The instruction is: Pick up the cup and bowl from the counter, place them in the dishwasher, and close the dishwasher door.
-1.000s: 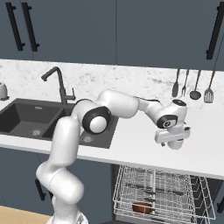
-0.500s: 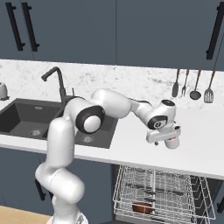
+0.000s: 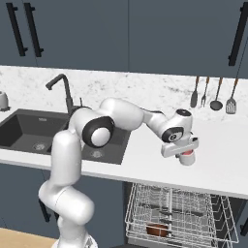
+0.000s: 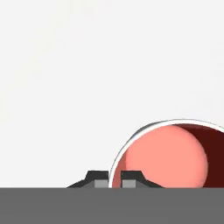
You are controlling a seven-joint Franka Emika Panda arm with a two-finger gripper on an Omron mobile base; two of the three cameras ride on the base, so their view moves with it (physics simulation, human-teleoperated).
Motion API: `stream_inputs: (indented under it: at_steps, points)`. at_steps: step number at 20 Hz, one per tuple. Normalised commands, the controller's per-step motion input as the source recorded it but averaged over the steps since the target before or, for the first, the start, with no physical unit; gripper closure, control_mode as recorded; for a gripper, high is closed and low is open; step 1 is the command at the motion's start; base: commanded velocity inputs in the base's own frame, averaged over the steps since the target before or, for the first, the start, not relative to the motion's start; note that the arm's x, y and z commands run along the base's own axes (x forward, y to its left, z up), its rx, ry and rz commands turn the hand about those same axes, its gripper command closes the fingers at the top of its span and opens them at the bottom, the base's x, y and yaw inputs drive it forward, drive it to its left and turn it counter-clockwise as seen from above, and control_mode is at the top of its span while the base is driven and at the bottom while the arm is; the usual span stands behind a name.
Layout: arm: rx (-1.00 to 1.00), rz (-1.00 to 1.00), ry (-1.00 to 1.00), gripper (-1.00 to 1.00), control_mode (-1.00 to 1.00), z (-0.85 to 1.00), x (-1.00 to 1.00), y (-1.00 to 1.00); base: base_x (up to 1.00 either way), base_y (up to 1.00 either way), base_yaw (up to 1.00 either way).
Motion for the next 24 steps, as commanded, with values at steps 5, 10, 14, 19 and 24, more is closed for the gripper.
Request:
stream_inputs:
  at_steps: [5, 10, 14, 19, 24]
  points:
    - [0.19, 0.05, -0.13, 1.0, -1.0, 0.0, -0.76, 0.18, 0.0, 0.0, 0.0]
    - [0.28, 0.01, -0.03, 1.0, -1.0, 0.0, -1.0, 0.49, 0.0, 0.0, 0.0]
    - [0.24, 0.0, -0.01, 1.0, -1.0, 0.18, -1.0, 0.44, 0.0, 0.0, 0.0]
    - [0.19, 0.0, 0.0, 1.0, -1.0, 0.53, -1.0, 0.34, 0.0, 0.0, 0.0]
    - [0.18, 0.0, -0.17, 1.0, -1.0, 0.25, -1.0, 0.33, 0.0, 0.0, 0.0]
